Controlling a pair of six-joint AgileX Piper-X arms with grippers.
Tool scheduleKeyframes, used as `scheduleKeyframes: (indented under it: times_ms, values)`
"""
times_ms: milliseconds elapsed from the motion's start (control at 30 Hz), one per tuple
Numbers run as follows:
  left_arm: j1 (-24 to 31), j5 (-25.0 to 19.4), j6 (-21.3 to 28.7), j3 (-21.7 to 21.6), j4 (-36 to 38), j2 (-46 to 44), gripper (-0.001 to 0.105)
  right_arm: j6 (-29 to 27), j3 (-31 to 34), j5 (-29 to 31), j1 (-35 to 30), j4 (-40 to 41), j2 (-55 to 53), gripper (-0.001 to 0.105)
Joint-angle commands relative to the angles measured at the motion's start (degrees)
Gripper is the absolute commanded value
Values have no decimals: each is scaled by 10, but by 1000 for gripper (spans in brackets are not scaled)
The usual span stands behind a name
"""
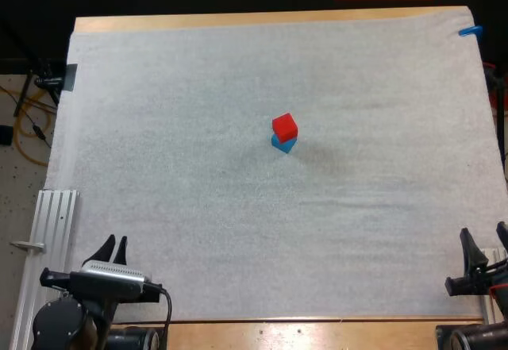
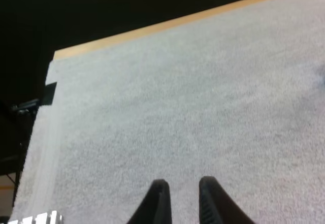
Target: Stack red cube on blue cube
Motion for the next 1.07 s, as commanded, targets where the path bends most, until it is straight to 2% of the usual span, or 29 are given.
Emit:
scheduleKeyframes:
  times_ms: [0,133,1033]
  values:
    - [0,-5,-5,6,-8,-80,15,-6,3,-3,1,-7,-23,53]
    - [0,-4,-5,18,-7,-80,15,-6,5,-3,1,-7,-23,53]
    - [0,-4,-5,17,-7,-79,15,-6,19,-1,1,-4,-23,53]
